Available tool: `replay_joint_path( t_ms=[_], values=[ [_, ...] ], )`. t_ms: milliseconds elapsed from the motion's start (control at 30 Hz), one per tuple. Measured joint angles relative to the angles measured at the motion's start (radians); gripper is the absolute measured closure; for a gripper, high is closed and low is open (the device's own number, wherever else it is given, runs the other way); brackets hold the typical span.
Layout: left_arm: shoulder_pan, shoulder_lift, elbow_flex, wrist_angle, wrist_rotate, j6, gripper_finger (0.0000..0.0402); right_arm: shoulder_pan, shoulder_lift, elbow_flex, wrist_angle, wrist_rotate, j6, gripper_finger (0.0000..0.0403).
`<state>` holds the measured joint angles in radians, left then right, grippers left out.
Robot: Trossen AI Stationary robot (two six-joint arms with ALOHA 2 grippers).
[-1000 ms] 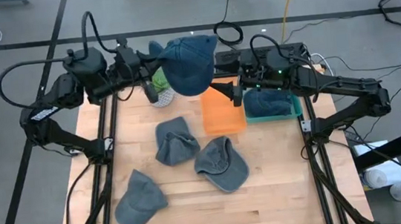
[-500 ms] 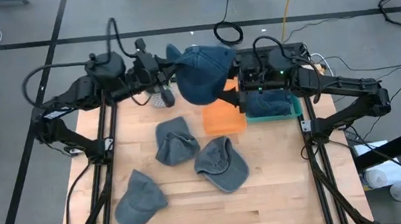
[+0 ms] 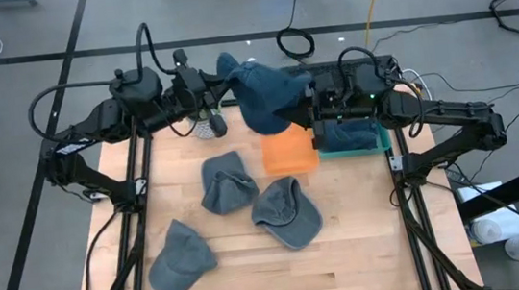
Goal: Pick & Place hat
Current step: Put the blue cap in the blue bin
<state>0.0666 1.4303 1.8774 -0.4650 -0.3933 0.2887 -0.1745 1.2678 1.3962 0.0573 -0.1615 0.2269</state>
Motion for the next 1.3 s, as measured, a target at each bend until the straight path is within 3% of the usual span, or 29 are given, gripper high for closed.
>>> replay_joint_path(
  t_ms=[233, 367, 633, 833, 967, 1100, 1300],
  values=[
    [0.000, 0.000, 0.000, 0.002, 0.015, -0.013, 0.0390, 0.000, -0.013, 0.000, 0.060, -0.001, 0.038, 0.0399],
    [0.000, -0.009, 0.000, -0.004, -0.004, -0.021, 0.0367, 0.000, -0.041, 0.000, 0.055, 0.002, 0.021, 0.0400],
    [0.006, -0.045, -0.001, 0.031, -0.164, -0.067, 0.0251, -0.048, -0.127, 0.000, 0.036, 0.010, 0.011, 0.0402],
    [0.040, -0.076, -0.002, 0.014, -0.143, -0.176, 0.0171, -0.074, -0.184, 0.000, 0.036, 0.033, -0.017, 0.0402],
    [0.102, -0.105, -0.001, -0.020, -0.024, -0.319, 0.0139, -0.076, -0.210, 0.000, 0.046, 0.072, -0.087, 0.0402],
    [0.186, -0.125, 0.000, -0.123, 0.217, -0.470, 0.0121, -0.076, -0.213, 0.001, 0.051, 0.049, -0.134, 0.0402],
    [0.269, -0.123, -0.002, -0.224, 0.455, -0.537, 0.0118, -0.075, -0.179, 0.001, 0.079, -0.029, -0.169, 0.0403]
  ],
)
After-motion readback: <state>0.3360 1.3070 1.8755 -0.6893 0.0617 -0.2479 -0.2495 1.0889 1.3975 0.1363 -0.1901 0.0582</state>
